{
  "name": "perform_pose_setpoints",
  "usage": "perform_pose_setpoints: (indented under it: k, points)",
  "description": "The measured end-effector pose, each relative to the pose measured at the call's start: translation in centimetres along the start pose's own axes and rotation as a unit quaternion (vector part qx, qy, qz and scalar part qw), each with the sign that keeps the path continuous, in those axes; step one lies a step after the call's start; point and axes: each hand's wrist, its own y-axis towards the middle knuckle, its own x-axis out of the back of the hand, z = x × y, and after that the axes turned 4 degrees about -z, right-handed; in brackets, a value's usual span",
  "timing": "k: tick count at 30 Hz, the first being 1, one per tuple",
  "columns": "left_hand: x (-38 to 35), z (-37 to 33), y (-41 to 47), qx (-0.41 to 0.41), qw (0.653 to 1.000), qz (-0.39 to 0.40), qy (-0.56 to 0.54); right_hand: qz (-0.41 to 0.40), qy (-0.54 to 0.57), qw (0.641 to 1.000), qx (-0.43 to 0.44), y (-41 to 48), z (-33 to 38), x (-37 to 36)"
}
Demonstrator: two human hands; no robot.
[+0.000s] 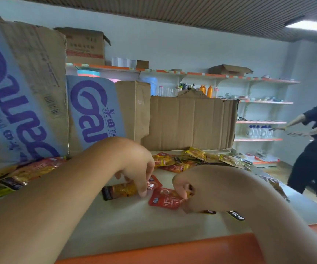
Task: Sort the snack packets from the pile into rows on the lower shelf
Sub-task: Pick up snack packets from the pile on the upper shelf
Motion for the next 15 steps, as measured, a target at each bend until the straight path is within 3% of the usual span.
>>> perform_pose_setpoints:
  k: [11,15]
  points:
    - [0.3,0.7,-0.4,0.017,0.998,0.047,-0.025,-0.036,0.024,0.998,0.053,0.4,-0.5,-1.6]
    - [0.3,0.0,-0.5,0.015,0.999,0.012,0.04,-0.122,0.063,0.99,-0.012,-1.9,-1.8,-1.1]
